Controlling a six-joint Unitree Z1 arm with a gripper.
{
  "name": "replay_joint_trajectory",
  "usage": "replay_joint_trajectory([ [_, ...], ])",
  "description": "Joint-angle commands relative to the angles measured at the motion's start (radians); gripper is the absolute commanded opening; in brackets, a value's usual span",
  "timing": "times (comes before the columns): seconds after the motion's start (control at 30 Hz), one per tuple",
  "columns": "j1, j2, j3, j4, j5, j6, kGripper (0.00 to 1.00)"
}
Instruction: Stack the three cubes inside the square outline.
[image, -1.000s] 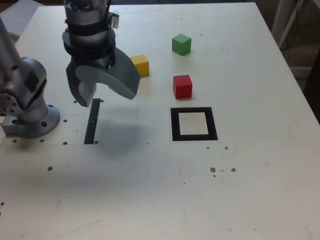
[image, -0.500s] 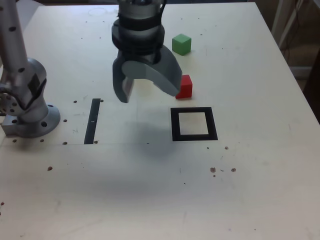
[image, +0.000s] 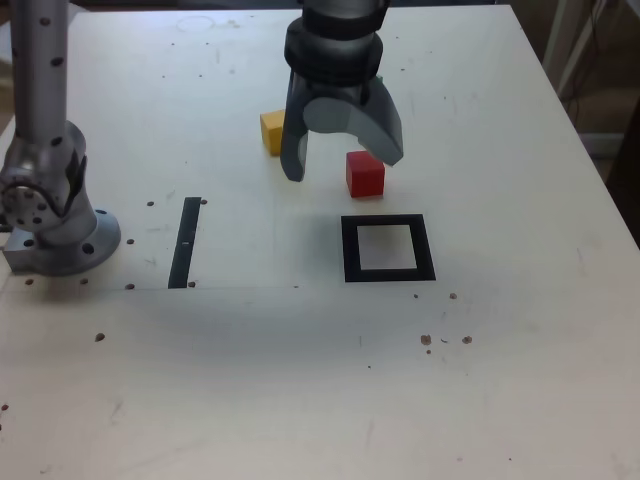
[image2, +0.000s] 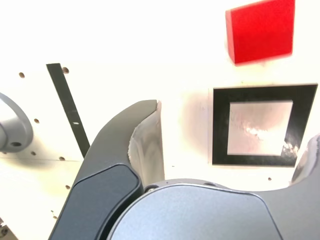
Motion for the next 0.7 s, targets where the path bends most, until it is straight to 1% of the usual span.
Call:
replay_joint_trajectory([
  [0.0,0.029,0.010,-0.006,0.005,0.012,0.008,0.99],
  [0.1,0.066,0.020,-0.013,0.005,0.032,0.022,0.99],
  [0.2,0.094,0.038,-0.019,0.001,0.035,0.042,0.99],
  [0.37,0.115,0.093,-0.023,-0.022,0.015,0.069,0.99],
  [0.5,0.116,0.126,-0.020,-0.061,0.001,0.077,0.99],
  [0.67,0.116,0.143,0.000,-0.121,-0.001,0.065,0.92],
])
